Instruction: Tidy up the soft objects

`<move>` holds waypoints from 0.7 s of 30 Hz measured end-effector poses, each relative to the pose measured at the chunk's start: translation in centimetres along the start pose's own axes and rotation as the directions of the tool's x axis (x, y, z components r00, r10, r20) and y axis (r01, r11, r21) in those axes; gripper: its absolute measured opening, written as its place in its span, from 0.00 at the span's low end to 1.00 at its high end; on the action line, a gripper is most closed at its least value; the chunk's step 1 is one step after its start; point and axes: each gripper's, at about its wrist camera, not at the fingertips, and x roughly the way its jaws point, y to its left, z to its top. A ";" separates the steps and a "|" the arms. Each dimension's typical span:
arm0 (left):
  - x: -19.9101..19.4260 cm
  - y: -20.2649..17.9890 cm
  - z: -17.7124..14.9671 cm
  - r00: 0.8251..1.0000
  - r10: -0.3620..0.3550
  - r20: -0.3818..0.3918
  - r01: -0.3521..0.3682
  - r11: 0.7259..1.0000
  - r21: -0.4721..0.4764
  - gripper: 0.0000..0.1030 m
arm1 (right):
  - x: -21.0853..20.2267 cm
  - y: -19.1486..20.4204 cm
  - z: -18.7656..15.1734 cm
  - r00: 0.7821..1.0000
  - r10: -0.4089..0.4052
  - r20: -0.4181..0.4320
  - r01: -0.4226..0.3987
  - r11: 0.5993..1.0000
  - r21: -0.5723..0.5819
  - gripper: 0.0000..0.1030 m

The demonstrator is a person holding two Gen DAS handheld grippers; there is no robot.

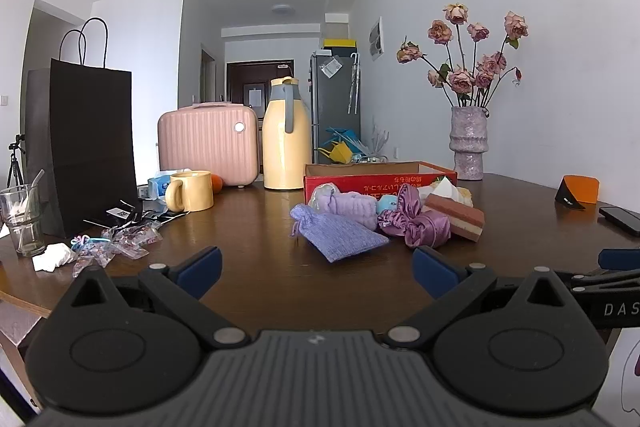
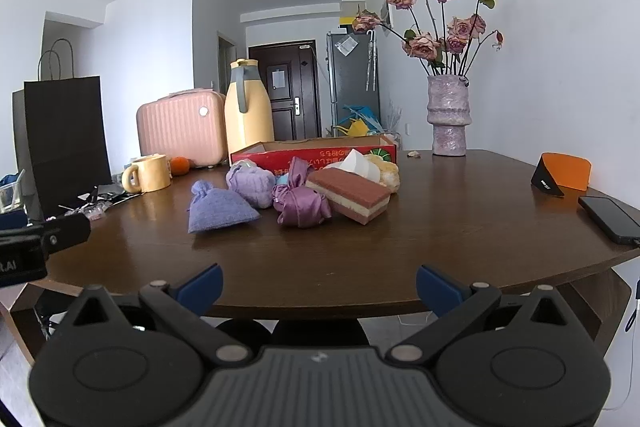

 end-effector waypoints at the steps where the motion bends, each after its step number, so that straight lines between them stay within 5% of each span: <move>1: 0.0 0.0 0.0 1.000 0.000 -0.001 0.000 1.000 -0.001 1.00 | 0.0 0.0 0.0 1.000 0.001 0.000 -0.001 1.000 0.000 1.00; 21: -0.2 -0.4 -0.2 1.000 -0.014 0.013 0.013 1.000 0.014 1.00 | 0.0 -0.1 0.0 1.000 -0.003 0.000 0.003 1.000 0.003 1.00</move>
